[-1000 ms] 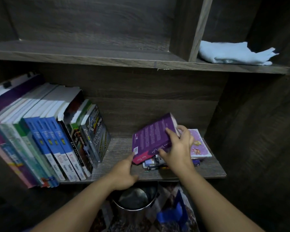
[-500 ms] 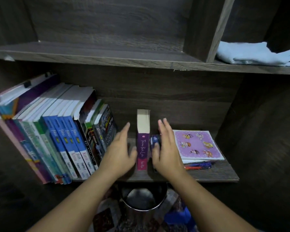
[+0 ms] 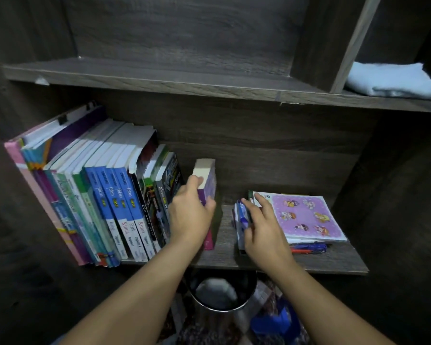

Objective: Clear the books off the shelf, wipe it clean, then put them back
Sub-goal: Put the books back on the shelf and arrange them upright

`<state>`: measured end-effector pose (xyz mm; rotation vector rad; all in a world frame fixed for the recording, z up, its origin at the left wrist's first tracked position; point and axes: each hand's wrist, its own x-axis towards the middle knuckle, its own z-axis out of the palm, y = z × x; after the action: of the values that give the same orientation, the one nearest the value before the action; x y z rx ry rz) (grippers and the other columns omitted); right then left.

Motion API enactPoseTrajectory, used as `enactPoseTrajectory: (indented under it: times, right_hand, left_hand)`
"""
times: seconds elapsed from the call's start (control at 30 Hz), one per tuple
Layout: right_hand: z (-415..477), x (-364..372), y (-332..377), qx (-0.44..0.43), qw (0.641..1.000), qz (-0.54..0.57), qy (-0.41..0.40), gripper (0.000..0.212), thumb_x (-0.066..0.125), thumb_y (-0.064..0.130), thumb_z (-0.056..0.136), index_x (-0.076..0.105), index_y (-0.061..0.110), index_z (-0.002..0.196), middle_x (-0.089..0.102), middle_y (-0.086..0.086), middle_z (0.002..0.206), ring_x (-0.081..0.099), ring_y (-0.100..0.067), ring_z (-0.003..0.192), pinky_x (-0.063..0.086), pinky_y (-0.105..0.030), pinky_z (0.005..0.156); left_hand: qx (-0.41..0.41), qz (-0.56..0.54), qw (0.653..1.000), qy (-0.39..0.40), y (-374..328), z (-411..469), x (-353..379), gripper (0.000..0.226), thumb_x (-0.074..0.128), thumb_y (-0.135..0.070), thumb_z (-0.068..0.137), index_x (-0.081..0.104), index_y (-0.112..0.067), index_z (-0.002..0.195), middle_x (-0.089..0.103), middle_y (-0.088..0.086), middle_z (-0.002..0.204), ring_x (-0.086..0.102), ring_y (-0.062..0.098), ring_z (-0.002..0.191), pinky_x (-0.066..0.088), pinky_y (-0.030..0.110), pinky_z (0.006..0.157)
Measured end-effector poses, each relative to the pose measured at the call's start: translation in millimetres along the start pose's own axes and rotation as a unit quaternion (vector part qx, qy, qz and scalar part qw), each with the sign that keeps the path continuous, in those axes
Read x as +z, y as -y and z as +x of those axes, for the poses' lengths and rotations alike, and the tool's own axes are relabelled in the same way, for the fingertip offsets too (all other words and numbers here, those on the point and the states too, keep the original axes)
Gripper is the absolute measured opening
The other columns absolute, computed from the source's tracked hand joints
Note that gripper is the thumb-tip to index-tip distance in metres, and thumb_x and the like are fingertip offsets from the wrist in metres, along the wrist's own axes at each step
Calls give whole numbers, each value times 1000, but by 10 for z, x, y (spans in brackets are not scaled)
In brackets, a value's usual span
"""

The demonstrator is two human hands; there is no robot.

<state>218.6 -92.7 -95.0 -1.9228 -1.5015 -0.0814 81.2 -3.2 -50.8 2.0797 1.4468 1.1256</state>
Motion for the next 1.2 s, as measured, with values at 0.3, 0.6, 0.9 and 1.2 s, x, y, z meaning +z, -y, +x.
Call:
enactPoseTrajectory:
  times: [0.3,0.6,0.9,1.2]
  right_hand:
    - [20,-102,-71,25,999,13,35,49,54,10,88,52,18,136,27,-4,154,33,-20,139,32,-23,104]
    - [27,-327,-199,31,989,-102,100,41,54,17,89,57,21,130,41,-5,146,39,-26,131,33,-33,106]
    - [21,-695,-758,205,956,-199,70,43,59,46,87,60,28,126,54,-3,133,46,-26,122,39,-37,101]
    - [40,-741,-973,418,895,-121,98,83,63,68,75,40,25,142,34,-14,141,33,-36,128,35,-42,104]
  left_hand:
    - [12,217,975,-51,188,146,-181,31,63,-18,89,56,-11,118,51,13,120,52,32,101,46,39,74]
    - [70,382,919,-67,293,73,-141,63,74,-28,73,51,-6,127,48,15,127,36,37,119,34,45,85]
    - [241,289,927,7,162,-238,22,80,81,-28,61,52,-15,134,45,14,140,31,39,128,32,53,93]
    - [232,285,929,50,129,-290,94,82,83,-29,59,53,-19,134,45,15,141,30,39,129,38,57,93]
